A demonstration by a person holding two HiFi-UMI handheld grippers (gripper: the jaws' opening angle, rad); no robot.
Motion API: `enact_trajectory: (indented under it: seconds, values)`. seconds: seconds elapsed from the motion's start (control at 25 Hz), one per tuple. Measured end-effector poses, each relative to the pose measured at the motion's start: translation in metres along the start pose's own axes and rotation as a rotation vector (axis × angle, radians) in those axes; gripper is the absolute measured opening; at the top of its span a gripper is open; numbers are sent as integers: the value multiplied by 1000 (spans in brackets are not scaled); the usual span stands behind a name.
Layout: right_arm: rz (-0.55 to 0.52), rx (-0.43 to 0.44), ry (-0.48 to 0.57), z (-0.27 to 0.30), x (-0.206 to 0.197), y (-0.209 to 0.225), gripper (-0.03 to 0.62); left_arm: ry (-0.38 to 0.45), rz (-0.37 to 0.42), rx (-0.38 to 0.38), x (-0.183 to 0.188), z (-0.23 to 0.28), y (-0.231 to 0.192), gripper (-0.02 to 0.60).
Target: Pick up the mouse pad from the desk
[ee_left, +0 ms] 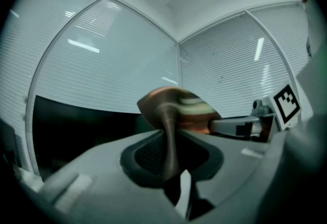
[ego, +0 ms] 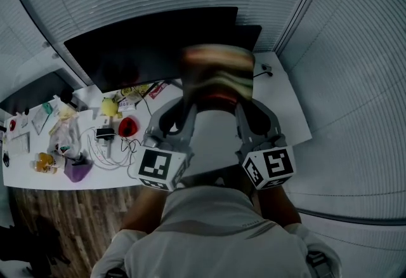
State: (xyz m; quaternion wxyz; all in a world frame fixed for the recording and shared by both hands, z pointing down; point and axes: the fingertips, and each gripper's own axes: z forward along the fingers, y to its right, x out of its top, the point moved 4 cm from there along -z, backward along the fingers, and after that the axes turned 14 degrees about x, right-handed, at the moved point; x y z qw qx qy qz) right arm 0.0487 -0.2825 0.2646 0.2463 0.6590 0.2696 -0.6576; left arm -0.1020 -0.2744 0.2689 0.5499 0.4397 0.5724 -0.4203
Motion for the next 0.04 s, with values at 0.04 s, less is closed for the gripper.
enact_trajectory:
  seconds: [0.04]
  values:
    - [3, -3, -1, -1, -1, 1, 48, -4, 1, -2, -1, 1, 1, 71]
